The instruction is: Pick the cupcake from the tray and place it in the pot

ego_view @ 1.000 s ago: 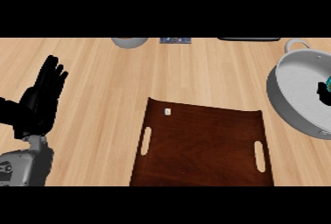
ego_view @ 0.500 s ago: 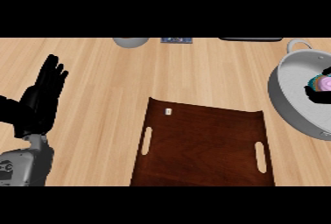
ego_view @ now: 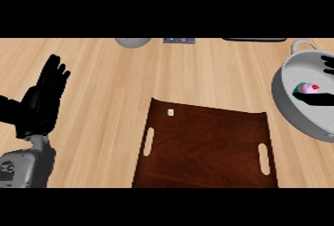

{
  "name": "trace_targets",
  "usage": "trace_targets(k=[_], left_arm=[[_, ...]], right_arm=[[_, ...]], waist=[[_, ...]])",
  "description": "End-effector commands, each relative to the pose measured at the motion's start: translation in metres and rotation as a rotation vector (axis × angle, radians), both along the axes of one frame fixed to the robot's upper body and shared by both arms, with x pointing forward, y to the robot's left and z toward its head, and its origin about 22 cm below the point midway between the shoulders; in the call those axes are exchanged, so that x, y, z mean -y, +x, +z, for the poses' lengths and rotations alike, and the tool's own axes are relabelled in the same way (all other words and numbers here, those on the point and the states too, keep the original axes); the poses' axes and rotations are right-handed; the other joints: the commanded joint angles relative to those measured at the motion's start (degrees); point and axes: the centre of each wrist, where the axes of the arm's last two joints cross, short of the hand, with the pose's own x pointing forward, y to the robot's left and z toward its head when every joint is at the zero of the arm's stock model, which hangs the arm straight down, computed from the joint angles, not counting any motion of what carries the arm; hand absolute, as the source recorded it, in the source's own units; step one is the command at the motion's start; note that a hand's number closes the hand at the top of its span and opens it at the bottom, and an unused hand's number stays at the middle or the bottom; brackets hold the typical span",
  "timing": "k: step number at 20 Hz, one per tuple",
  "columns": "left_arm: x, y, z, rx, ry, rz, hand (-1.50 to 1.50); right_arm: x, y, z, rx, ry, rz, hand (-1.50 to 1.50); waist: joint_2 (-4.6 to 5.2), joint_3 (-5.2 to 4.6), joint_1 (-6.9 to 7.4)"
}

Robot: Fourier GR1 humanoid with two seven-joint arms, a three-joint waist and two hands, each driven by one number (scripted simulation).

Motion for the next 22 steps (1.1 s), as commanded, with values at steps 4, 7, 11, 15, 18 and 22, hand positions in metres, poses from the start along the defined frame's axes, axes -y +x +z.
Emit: trace_targets(k=[4, 7, 11, 15, 18, 22], left_arm=[[-0.002, 0.003, 0.009, -0.009, -0.010, -0.001, 0.00], [-0.007, -0.010, -0.009, -0.004, 0.012, 0.010, 0.00], [-0.011, 0.005, 0.010, -0.004, -0.016, 0.005, 0.00], [-0.006, -0.004, 0.001, -0.010, -0.016, -0.012, 0.00], [-0.003, -0.001, 0.005, -0.003, -0.015, 0.006, 0.00], [-0.010, 0.004, -0.002, -0.003, 0.009, 0.001, 0.00]], right_arm=[[0.027, -0.007, 0.013, 0.230, 0.287, 0.004, -1.50], [0.057, -0.029, 0.017, 0.250, 0.370, 0.000, -1.50], [0.082, -0.048, 0.025, 0.244, 0.381, -0.018, -1.50], [0.120, -0.081, 0.044, 0.249, 0.391, 0.003, -1.50], [0.137, -0.106, 0.043, 0.226, 0.410, 0.011, -1.50], [0.149, -0.114, 0.060, 0.230, 0.385, 0.022, -1.50]], waist=[[0.00, 0.02, -0.20], [-0.19, -0.04, -0.48], [0.06, -0.02, -0.33], [-0.09, -0.02, -0.49], [-0.08, 0.03, -0.59], [0.08, 0.04, -0.55]])
